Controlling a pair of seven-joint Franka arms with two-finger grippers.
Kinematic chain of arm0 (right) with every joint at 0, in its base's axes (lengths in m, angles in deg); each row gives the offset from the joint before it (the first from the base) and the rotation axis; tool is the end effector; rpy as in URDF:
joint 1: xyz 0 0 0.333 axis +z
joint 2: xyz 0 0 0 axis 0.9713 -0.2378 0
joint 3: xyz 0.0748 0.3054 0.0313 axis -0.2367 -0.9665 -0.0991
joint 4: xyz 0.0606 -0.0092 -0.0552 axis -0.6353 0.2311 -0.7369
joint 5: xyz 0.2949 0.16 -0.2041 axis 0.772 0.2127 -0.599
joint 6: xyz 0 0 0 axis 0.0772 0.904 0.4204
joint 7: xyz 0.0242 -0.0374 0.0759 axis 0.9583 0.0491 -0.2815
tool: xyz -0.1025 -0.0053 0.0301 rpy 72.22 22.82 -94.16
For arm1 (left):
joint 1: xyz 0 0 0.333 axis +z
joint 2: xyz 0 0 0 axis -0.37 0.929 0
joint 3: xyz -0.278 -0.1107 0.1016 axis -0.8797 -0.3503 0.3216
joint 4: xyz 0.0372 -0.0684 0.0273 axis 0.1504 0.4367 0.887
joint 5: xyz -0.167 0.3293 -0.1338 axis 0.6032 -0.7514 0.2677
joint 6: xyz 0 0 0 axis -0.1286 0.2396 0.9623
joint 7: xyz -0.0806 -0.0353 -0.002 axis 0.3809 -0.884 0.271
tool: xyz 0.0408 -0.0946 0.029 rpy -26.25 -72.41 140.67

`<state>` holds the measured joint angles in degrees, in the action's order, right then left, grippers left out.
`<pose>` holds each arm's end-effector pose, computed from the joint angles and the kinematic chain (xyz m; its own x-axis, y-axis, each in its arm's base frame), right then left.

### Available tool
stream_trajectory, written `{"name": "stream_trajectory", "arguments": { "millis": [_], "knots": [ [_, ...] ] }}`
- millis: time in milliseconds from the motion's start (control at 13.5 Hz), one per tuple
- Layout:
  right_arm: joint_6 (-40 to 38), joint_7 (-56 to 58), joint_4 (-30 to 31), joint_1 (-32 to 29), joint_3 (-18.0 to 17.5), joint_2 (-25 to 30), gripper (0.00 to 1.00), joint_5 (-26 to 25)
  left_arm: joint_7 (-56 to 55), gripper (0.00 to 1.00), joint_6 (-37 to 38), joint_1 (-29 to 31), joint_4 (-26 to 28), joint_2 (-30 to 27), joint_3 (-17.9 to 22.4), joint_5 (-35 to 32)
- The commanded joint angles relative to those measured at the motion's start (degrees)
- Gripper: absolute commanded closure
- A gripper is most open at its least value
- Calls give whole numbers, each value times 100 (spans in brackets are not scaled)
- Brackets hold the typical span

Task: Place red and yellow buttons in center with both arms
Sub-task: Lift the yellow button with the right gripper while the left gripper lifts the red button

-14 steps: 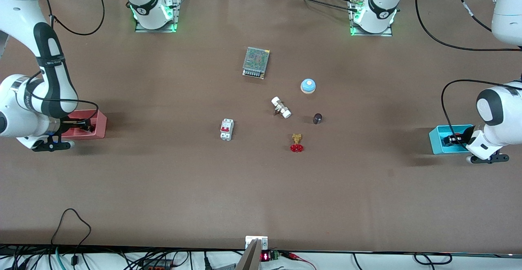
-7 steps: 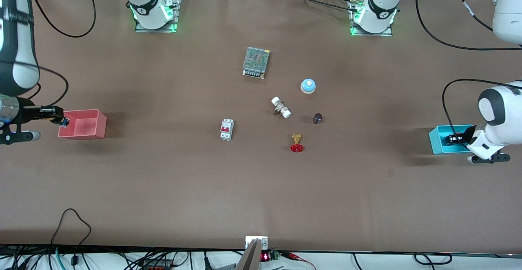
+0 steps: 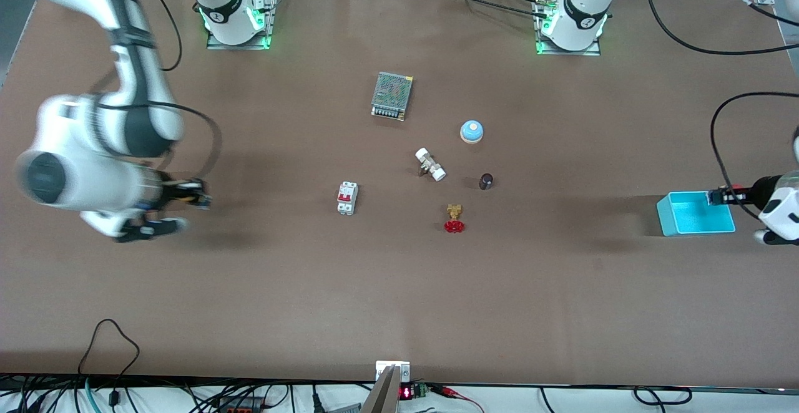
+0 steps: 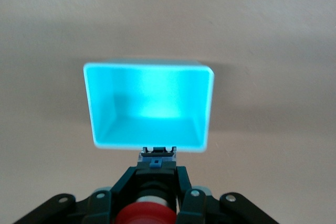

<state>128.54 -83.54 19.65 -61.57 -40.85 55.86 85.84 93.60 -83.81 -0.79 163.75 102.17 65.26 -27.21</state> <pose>0.6513 0.1048 0.3354 0.9553 0.1861 -0.2298 0.1845 -0.9824 -0.0284 0.6365 0.2104 0.3468 0.9534 0.0808 -0.2906 0.0777 -0.9967 -0.0222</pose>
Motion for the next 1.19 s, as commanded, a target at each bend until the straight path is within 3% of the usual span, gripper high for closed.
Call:
{"name": "stream_trajectory", "arguments": {
  "millis": [0, 222, 519, 815, 963, 1037, 1111],
  "knots": [
    [218, -649, -132, 456, 82, -396, 70, 125, -22, 69, 507, -175, -360, 72, -409, -172],
    [605, -1073, -132, 756, 82, -722, 70, 177, -731, 70, 499, -938, -317, 45, -446, -163],
    [817, -1284, -132, 801, 82, -1038, 70, 766, -1218, 70, 377, -1774, -264, 124, -516, -6],
    [1168, -1618, -132, 888, 82, -1276, 69, 766, -2077, 70, -378, -2214, -167, 545, -516, 785],
    [1221, -1680, -132, 906, 82, -1320, 68, 766, -2534, 70, -1000, -2548, 287, 599, -516, 768],
    [1221, -1706, -132, 906, 82, -1347, 55, 766, -2885, 70, -1561, -2706, 708, 599, -507, 681],
    [1221, -1828, -132, 889, 82, -1347, 25, 775, -3088, 70, -2062, -2803, 1060, 599, -490, 654]
  ]
}}
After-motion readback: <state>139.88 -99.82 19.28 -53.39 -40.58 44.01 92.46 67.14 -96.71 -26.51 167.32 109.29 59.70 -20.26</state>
